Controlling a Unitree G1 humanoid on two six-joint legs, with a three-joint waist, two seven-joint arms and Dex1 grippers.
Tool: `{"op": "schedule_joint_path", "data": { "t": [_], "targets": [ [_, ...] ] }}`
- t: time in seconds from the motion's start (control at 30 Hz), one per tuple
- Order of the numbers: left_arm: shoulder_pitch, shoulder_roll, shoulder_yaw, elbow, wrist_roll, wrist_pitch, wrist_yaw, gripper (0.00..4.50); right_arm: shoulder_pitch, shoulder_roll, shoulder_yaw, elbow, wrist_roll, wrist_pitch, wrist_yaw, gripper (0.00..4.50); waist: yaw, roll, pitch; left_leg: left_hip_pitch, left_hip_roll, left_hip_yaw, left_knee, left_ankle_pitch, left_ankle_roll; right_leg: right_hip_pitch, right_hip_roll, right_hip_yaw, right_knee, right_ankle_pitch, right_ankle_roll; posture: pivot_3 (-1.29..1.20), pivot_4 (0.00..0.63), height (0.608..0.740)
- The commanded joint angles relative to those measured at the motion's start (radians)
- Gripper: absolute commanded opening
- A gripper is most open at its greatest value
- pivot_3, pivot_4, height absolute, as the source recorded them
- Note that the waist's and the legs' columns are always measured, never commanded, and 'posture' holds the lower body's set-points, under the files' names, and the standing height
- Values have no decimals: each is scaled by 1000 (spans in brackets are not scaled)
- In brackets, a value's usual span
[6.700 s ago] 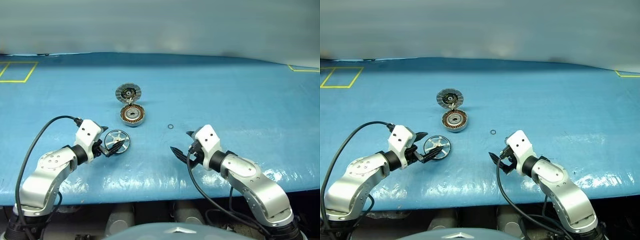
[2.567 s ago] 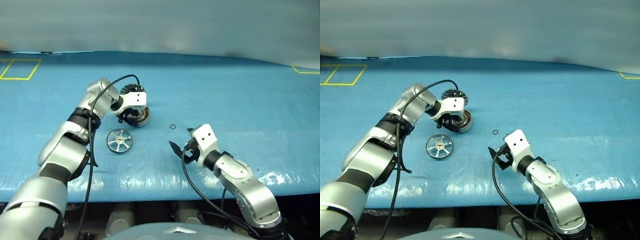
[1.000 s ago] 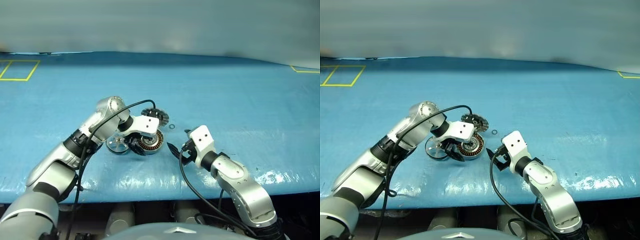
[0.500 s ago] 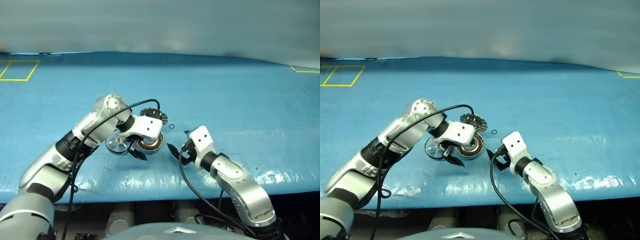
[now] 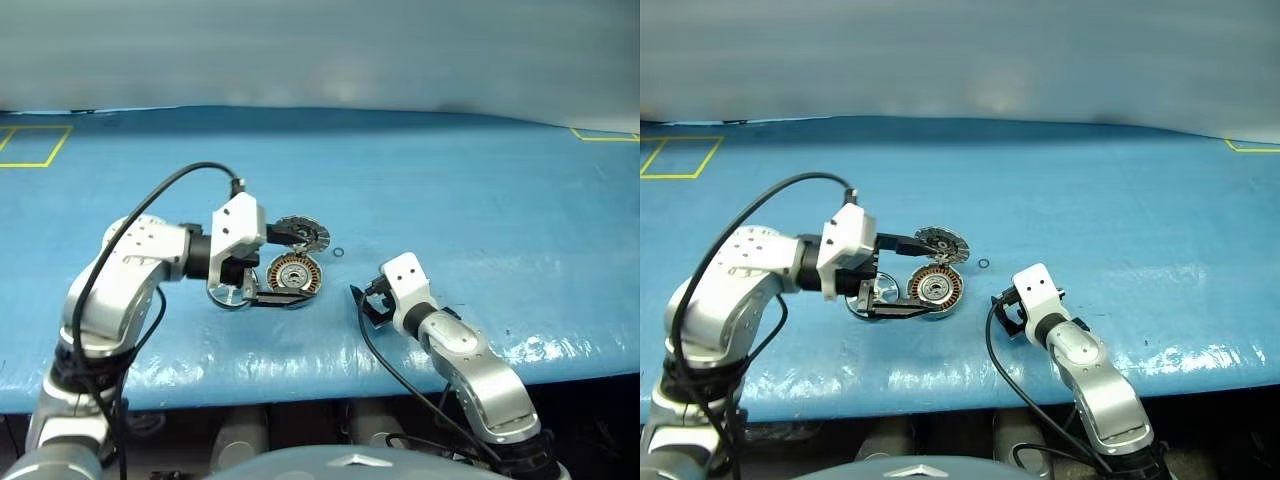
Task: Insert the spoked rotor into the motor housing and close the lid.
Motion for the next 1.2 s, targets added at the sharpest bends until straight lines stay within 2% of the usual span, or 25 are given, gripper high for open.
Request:
{"op": "schedule_joint_path", "data": {
  "t": [0.03, 0.2, 0.33, 0.4, 0.57, 0.7, 0.93, 1.03, 1.2],
  "targets": [
    [133, -9, 22, -71, -1, -34, 118, 4422, -64, 30, 6, 58, -42, -19, -43, 4500, 0, 0, 0, 1, 0, 0, 0, 0, 0, 0, 0, 0, 0, 0, 0, 0, 150, 740],
    [326, -114, 14, -72, -8, -187, 257, 4422, -142, 97, 12, 149, -49, -47, -59, 4500, 5, 0, 0, 3, 0, 2, 0, 0, 0, 2, -1, 1, 0, 0, 0, 0, 150, 740],
    [442, -123, -72, 15, 138, -421, 358, 4422, -183, 133, 29, 214, -60, -70, -55, 4500, 4, 0, 0, 4, 0, 4, -1, 0, 0, 2, -1, 3, 0, 0, 0, 0, 150, 740],
    [475, -133, -89, 50, 146, -476, 381, 4422, -193, 144, 35, 240, -65, -82, -53, 4500, 5, 0, 0, 5, 0, 5, -1, 0, 0, 3, 0, 4, 0, -1, -3, 0, 150, 740],
    [515, -222, -84, 137, 81, -575, 424, 4422, -222, 176, 35, 331, -78, -122, -62, 4500, -1, 0, 0, 6, 0, 6, -1, 0, 0, 3, -1, 5, -1, -2, -4, 0, 150, 740],
    [514, -270, -79, 201, 83, -670, 460, 4422, -250, 195, 26, 397, -82, -151, -70, 4500, -4, 1, -1, 7, 0, 7, -1, 0, 0, 3, 0, 6, -1, -2, -4, 0, 150, 740],
    [506, -292, -85, 269, 67, -761, 481, 4422, -275, 227, 13, 479, -73, -176, -69, 4500, -7, 0, -1, 9, 0, 7, -1, 0, 0, 5, 0, 7, -1, -1, -4, 0, 150, 740],
    [506, -286, -91, 280, 61, -764, 478, 4500, -268, 243, -2, 514, -63, -176, -67, 3920, -9, 1, -1, 9, 0, 7, -2, 0, 0, 5, 0, 7, -1, -2, -4, 0, 150, 740],
    [509, -267, -95, 293, 35, -760, 457, 4500, -238, 246, -24, 533, -52, -172, -69, 2315, -8, 1, -2, 14, 0, 7, -3, 0, 0, 12, 0, 6, -3, -2, -4, 0, 150, 740]
  ]
}}
